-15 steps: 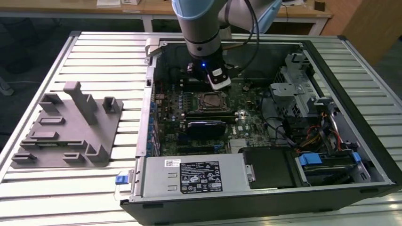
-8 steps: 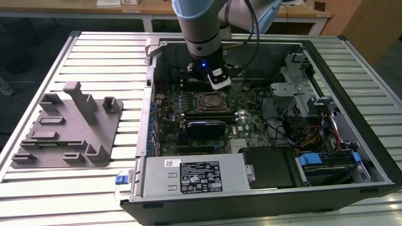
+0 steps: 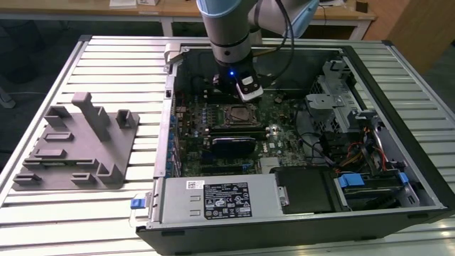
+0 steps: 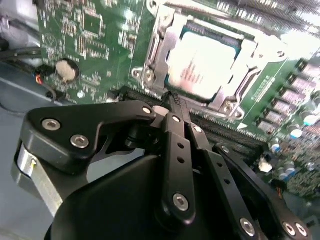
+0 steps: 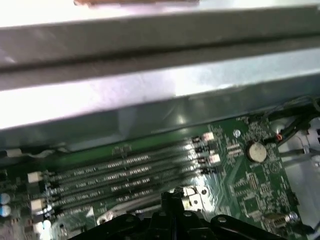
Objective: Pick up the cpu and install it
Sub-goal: 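Install the first cpu locking lever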
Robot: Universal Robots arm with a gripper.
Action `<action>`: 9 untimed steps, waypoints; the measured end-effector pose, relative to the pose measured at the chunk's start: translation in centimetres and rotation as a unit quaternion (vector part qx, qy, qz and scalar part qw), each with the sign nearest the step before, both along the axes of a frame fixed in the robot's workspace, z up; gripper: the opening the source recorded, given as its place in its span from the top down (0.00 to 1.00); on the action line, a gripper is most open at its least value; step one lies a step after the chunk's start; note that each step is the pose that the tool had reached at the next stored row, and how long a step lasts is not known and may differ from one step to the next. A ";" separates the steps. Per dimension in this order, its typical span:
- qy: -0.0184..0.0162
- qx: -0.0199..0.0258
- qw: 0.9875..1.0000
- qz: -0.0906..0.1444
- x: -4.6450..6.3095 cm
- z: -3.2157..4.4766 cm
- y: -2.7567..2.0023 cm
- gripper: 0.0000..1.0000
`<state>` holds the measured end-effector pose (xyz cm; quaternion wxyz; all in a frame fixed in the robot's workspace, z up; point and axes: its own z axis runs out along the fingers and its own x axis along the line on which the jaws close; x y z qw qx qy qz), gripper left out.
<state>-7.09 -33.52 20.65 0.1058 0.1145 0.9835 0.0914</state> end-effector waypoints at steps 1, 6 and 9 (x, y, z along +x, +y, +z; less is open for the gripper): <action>0.001 -0.006 1.000 0.000 0.1 0.00 0.01 0.89; 0.016 -0.033 0.999 0.000 0.3 -0.02 0.06 0.89; 0.032 -0.045 0.998 0.000 0.4 -0.03 0.06 0.89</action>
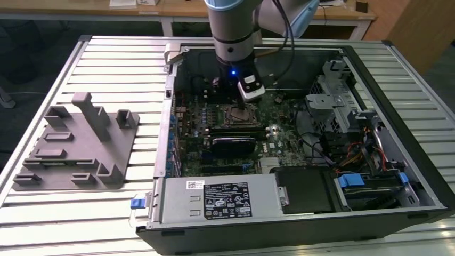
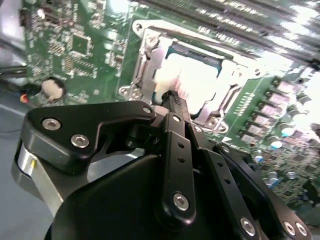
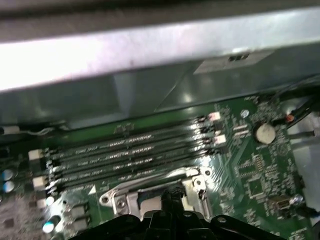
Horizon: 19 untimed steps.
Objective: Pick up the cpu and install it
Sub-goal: 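Install the first cpu locking lever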
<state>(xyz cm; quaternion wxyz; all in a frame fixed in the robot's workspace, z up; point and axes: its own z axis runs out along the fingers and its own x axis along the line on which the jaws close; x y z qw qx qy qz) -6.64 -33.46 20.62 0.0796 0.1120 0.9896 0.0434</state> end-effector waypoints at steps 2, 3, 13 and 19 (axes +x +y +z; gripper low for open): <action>0.011 -0.007 1.000 0.000 0.1 -0.01 0.00 0.89; 0.015 -0.010 1.000 0.000 0.2 -0.02 0.00 0.89; 0.020 -0.013 1.000 0.000 0.2 -0.03 -0.01 0.89; 0.020 -0.013 1.000 0.001 0.2 -0.03 -0.49 0.89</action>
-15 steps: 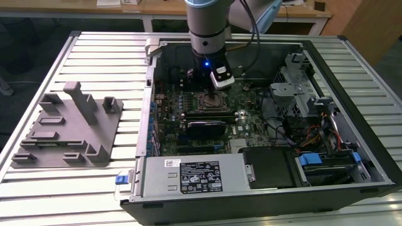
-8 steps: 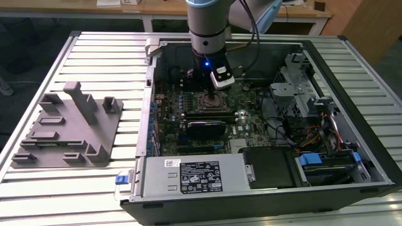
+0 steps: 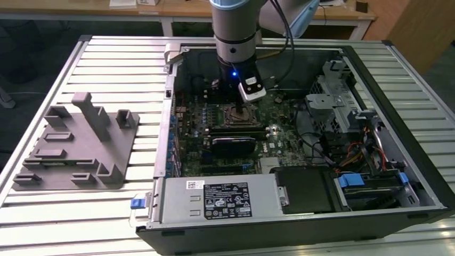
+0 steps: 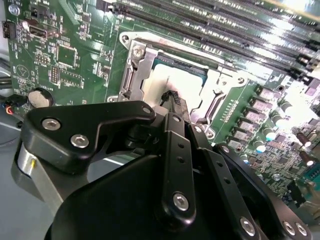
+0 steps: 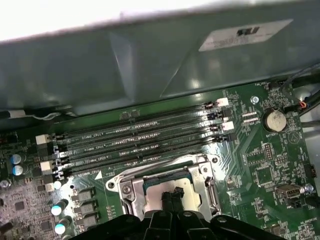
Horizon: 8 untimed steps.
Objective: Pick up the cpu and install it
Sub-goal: 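Install the first cpu locking lever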
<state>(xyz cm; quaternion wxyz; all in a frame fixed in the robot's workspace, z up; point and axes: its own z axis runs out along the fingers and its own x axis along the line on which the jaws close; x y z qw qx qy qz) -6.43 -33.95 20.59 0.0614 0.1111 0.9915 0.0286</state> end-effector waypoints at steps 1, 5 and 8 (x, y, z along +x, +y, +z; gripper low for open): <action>0.000 0.000 1.000 0.001 0.0 0.00 -0.05 0.89; 0.000 0.000 1.000 0.008 0.0 0.03 -0.13 0.89; 0.000 0.000 1.000 0.008 0.0 0.44 -0.13 0.89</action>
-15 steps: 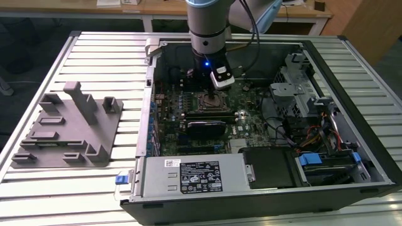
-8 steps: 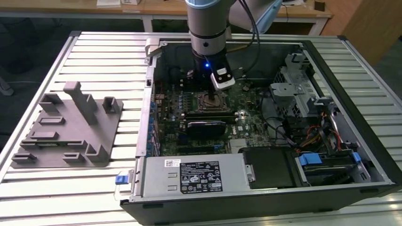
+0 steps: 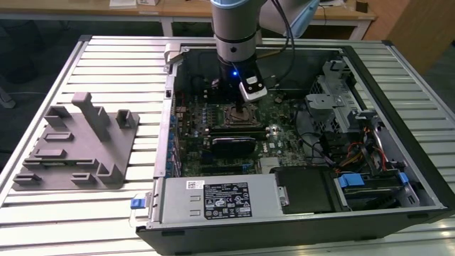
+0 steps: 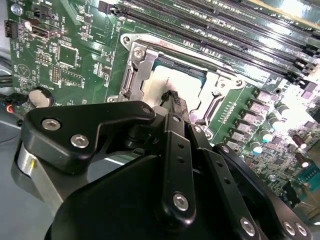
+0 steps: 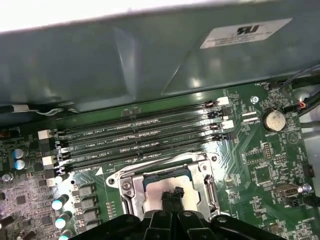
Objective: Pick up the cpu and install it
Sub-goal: 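Install the first cpu locking lever, then install the second cpu locking lever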
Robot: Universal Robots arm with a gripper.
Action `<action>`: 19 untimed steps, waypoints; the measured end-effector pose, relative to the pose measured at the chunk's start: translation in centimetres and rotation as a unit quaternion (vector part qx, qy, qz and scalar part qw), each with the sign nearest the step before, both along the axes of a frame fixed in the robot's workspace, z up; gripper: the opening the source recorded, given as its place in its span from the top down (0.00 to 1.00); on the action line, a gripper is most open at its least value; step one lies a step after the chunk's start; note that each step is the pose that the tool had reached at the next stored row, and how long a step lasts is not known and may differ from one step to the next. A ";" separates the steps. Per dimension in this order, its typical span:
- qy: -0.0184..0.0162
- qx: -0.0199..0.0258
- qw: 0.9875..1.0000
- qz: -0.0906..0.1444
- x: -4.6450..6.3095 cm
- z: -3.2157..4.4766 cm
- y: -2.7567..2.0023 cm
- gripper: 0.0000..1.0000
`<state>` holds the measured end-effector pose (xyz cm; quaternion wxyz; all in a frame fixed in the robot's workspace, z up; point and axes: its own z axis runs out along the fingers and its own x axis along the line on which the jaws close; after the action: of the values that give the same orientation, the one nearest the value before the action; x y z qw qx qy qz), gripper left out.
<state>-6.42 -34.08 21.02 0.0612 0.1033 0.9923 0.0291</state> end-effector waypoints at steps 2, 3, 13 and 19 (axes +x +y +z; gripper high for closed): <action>0.000 0.000 1.000 0.000 0.0 0.45 0.00 0.89; 0.000 0.000 1.000 0.000 0.0 0.69 0.00 0.89; 0.000 0.000 1.000 0.000 0.0 1.53 0.00 0.89; 0.000 0.000 1.000 0.000 0.0 1.54 -0.03 0.89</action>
<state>-6.42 -34.11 22.56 0.0611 0.1033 0.9923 0.0294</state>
